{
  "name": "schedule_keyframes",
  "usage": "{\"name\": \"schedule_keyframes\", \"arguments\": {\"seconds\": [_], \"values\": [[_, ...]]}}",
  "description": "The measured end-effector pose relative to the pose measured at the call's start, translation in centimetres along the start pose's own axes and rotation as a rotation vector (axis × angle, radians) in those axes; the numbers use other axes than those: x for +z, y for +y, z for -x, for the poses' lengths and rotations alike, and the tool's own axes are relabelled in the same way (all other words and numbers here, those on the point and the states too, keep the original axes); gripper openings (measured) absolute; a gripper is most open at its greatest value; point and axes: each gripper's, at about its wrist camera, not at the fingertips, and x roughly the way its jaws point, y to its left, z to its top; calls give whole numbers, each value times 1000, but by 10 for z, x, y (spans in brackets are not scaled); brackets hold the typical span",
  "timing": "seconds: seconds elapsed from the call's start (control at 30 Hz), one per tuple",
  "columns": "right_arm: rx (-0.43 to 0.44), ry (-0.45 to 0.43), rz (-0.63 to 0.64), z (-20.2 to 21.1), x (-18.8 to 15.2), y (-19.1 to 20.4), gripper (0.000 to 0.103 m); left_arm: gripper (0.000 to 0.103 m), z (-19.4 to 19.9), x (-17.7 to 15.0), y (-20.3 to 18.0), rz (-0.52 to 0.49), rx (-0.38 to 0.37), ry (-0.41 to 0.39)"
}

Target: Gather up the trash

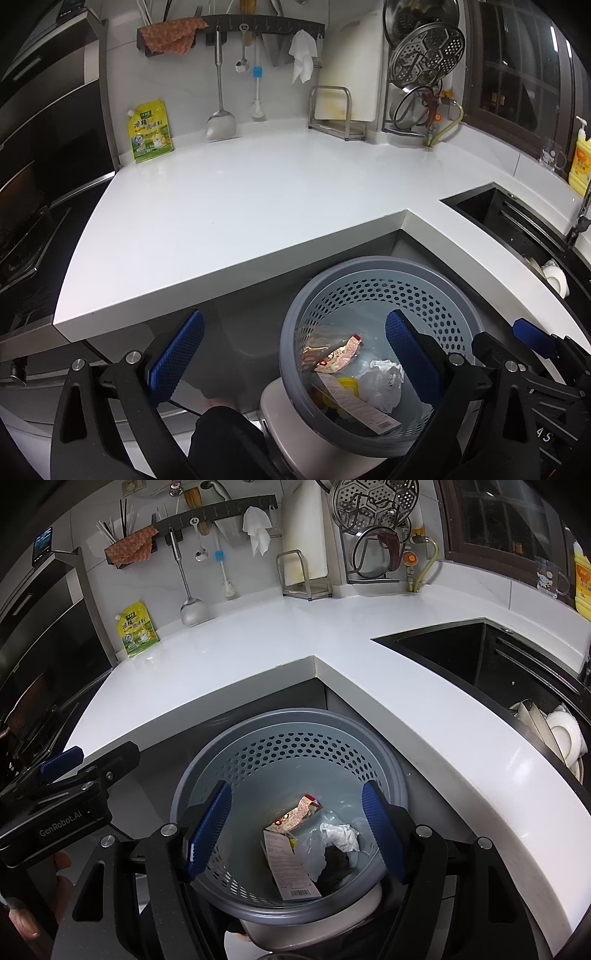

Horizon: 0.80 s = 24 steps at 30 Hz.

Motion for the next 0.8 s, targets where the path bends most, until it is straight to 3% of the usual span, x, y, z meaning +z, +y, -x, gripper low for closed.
{"name": "schedule_keyframes", "arguments": {"seconds": [0.8], "values": [[-9,-4,10,2,1,2,70,97,1,-1,0,-4,34,1]]}}
